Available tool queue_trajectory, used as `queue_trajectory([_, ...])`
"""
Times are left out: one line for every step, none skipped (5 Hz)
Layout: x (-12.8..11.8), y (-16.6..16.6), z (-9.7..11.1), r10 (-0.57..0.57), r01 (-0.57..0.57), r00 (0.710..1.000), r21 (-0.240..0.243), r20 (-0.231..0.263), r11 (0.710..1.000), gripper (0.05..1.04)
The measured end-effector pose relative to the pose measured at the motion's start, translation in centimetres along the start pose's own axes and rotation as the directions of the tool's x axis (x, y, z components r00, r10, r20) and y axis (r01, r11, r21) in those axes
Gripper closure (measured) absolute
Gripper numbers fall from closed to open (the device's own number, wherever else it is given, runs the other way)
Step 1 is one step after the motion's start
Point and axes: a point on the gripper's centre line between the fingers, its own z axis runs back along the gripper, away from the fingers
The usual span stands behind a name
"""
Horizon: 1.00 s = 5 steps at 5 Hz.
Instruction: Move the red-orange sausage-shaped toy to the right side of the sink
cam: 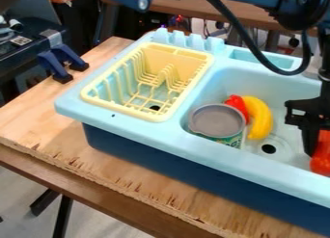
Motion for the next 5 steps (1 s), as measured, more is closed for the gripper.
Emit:
queue_trajectory([0.0, -0.5, -0.3, 0.004, -0.004, 1.000, -0.031, -0.004, 0.999, 0.541])
queue_trajectory([-0.2, -0.5, -0.6, 0.008, -0.008, 1.000, -0.050, -0.004, 0.999, 0.497])
queue_trajectory([-0.1, -0.3, -0.5, -0.002, 0.001, 1.000, -0.031, -0.005, 1.000, 0.201])
queue_trajectory([0.1, -0.3, 0.2, -0.022, 0.021, 0.999, 0.006, 0.047, 1.000, 0.081])
queue_trajectory([0.3, -1.7, 3.4, 0.015, 0.018, 0.974, -0.144, 0.224, 0.989, 0.082])
